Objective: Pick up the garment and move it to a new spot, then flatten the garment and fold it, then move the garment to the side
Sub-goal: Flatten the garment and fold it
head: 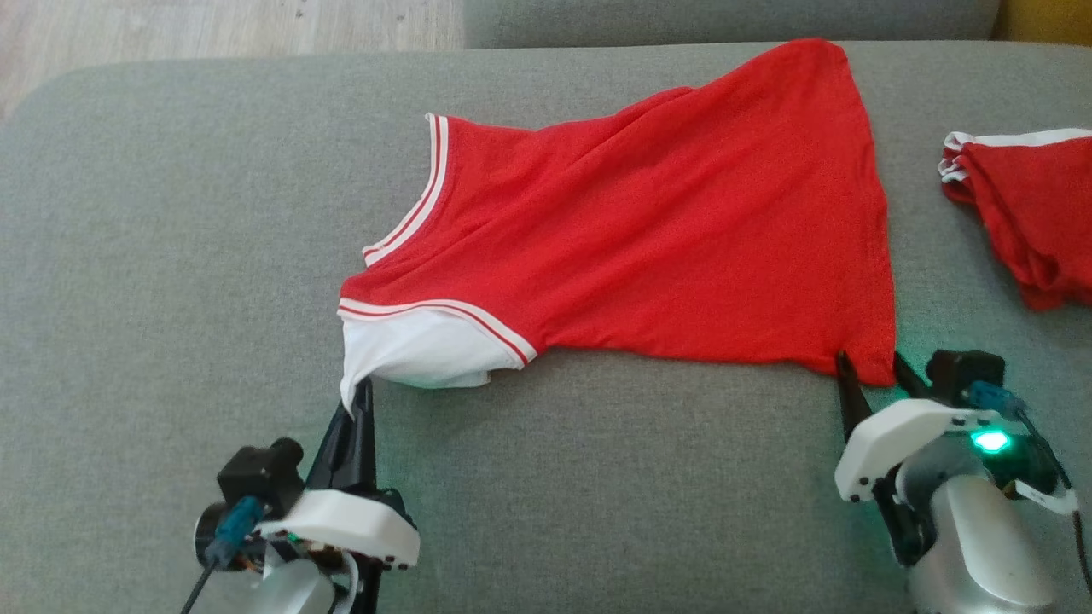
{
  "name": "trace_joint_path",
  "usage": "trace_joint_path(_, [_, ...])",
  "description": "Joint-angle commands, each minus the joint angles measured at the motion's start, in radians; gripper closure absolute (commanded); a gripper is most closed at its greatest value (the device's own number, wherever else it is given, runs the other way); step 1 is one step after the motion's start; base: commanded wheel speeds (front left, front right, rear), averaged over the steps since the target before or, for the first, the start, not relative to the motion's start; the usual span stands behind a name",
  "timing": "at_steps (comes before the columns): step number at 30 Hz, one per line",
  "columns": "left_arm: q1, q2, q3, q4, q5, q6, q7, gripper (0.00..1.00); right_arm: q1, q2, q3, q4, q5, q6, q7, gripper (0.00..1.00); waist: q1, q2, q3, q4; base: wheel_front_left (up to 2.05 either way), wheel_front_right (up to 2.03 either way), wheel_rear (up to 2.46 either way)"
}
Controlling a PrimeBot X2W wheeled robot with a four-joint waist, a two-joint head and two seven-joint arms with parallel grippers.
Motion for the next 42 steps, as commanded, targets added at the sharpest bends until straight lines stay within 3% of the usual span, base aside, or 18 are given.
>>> trace_joint_path(1, [-0.010, 0.032, 0.039, -0.038, 0.006, 0.011, -0.006, 1.00, -0.023, -0.003, 0.046, 0.004, 0.017, 0.007, 0.017, 0.70, 0.0000, 0.0000, -0.004, -0.002, 0.00, 0.00, 0.00])
trace_joint_path(2, [-0.010, 0.036, 0.039, -0.044, 0.008, 0.012, -0.006, 1.00, -0.026, -0.003, 0.050, 0.008, 0.022, 0.007, 0.020, 0.91, 0.0000, 0.0000, -0.007, -0.003, 0.00, 0.00, 0.00])
trace_joint_path(3, [-0.011, 0.040, 0.038, -0.049, 0.012, 0.013, -0.006, 1.00, -0.029, -0.003, 0.054, 0.010, 0.027, 0.007, 0.021, 1.00, 0.0000, 0.0000, -0.011, -0.004, 0.00, 0.00, 0.00])
trace_joint_path(10, [-0.030, 0.075, 0.045, -0.131, 0.014, 0.006, 0.007, 1.00, -0.057, -0.003, 0.061, -0.057, 0.063, 0.007, -0.024, 1.00, 0.0000, 0.0000, -0.075, -0.017, 0.00, 0.00, 0.00])
trace_joint_path(17, [-0.070, 0.146, 0.079, -0.285, 0.027, 0.015, 0.036, 1.00, -0.058, -0.003, 0.044, -0.233, 0.060, 0.007, -0.031, 1.00, 0.0000, 0.0000, -0.169, -0.035, 0.00, 0.00, 0.00])
trace_joint_path(25, [-0.213, 0.311, 0.173, -0.594, 0.088, 0.064, 0.154, 1.00, -0.039, -0.051, 0.026, -0.665, 0.056, 0.007, 0.067, 1.00, 0.0000, 0.0000, -0.229, -0.056, 0.00, 0.00, 0.00])
trace_joint_path(31, [-0.379, 0.407, 0.232, -0.766, 0.105, 0.066, 0.292, 1.00, -0.046, -0.092, -0.012, -0.973, 0.057, 0.007, 0.186, 1.00, 0.0000, 0.0000, -0.232, -0.070, 0.00, 0.00, 0.00])
trace_joint_path(36, [-0.511, 0.436, 0.236, -0.778, 0.101, 0.037, 0.381, 1.00, -0.061, -0.110, -0.022, -1.092, 0.072, 0.007, 0.285, 1.00, 0.0000, 0.0000, -0.204, -0.076, 0.00, 0.00, 0.00])
trace_joint_path(42, [-0.635, 0.393, 0.196, -0.647, 0.069, -0.014, 0.436, 1.00, -0.124, -0.105, 0.003, -1.036, 0.122, 0.007, 0.352, 1.00, 0.0000, 0.0000, -0.100, -0.076, 0.00, 0.00, 0.00])
